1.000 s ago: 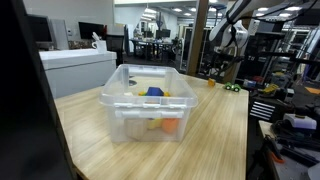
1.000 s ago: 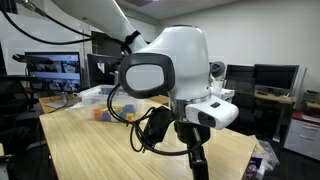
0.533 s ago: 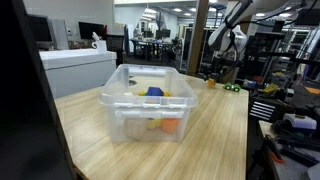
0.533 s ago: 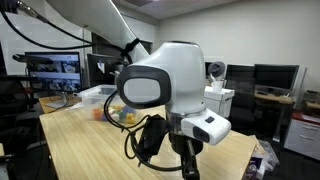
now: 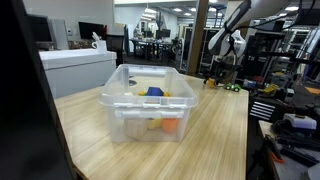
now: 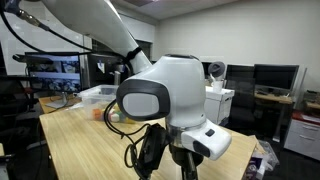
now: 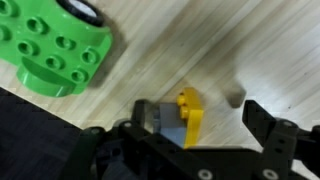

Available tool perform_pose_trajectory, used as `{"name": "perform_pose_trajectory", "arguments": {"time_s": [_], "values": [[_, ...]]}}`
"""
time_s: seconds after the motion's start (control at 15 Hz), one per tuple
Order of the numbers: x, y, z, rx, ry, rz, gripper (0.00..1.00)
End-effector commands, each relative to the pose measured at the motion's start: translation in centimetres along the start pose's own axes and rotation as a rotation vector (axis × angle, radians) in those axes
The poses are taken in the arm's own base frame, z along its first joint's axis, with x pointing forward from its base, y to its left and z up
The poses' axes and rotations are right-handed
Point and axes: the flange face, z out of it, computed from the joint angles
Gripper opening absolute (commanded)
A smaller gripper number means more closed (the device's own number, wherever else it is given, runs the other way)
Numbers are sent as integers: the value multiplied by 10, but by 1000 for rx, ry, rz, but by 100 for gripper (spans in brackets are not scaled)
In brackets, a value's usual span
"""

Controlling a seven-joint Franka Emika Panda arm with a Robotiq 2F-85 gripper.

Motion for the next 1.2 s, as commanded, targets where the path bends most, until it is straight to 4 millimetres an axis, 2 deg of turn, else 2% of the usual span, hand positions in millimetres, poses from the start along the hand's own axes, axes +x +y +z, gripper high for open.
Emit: {"name": "perform_pose_trajectory", "arguments": {"time_s": [0.0,0.27,0.6,0.67,0.73,0.93,1.13], "values": [[7,7,-2,24,34,10,82],[14,10,-5,32,51,17,54],[9,5,-12,-20,20,-14,17],[8,1,-16,-21,12,-23,12],[7,-5,-20,-21,8,-39,12],[0,-44,-46,5,-24,-118,12],[-10,-104,-91,91,-51,-212,12]]}}
